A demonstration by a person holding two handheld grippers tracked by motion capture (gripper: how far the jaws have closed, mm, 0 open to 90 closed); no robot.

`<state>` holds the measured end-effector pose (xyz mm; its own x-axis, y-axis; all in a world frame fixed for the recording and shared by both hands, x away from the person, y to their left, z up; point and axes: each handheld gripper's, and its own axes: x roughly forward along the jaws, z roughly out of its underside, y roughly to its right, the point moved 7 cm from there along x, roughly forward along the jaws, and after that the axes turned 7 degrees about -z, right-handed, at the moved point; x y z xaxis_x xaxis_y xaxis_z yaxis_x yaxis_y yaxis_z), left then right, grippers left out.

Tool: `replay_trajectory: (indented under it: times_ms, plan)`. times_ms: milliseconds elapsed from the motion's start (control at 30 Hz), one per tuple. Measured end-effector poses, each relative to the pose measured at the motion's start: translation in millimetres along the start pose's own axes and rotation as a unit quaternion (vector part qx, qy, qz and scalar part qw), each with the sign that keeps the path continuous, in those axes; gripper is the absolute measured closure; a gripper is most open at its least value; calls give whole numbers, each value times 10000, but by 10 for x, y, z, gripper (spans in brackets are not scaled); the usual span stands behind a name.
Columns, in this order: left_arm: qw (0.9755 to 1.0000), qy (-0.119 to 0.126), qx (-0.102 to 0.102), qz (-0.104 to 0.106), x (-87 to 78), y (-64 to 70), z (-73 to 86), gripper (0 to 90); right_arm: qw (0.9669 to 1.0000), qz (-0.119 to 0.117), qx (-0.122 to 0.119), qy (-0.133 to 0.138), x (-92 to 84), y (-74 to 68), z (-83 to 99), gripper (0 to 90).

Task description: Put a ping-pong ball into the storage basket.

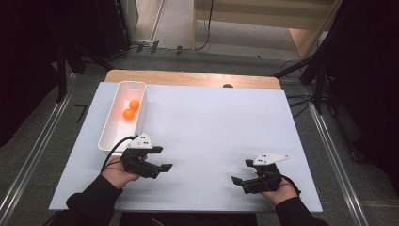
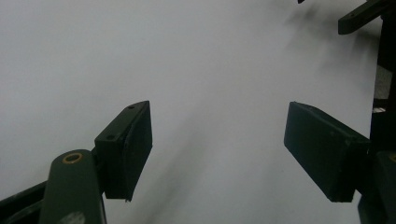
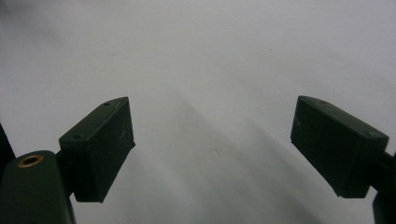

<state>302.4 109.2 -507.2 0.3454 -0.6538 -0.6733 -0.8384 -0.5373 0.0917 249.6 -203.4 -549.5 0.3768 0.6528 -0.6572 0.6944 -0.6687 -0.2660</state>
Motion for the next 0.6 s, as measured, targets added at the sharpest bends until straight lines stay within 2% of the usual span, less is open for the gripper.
replay_trajectory:
  times_ms: [333,533,600]
  plan:
    - [9999,-129,44,19,-13,4,131,240,10000,-4,1,-6,3,0,2,118]
    - [9997,-206,-79,111,-27,7,209,240,10000,-3,-1,-11,3,2,2,118]
    - [9998,-177,-61,115,-38,11,223,240,10000,-6,-2,-21,3,2,4,118]
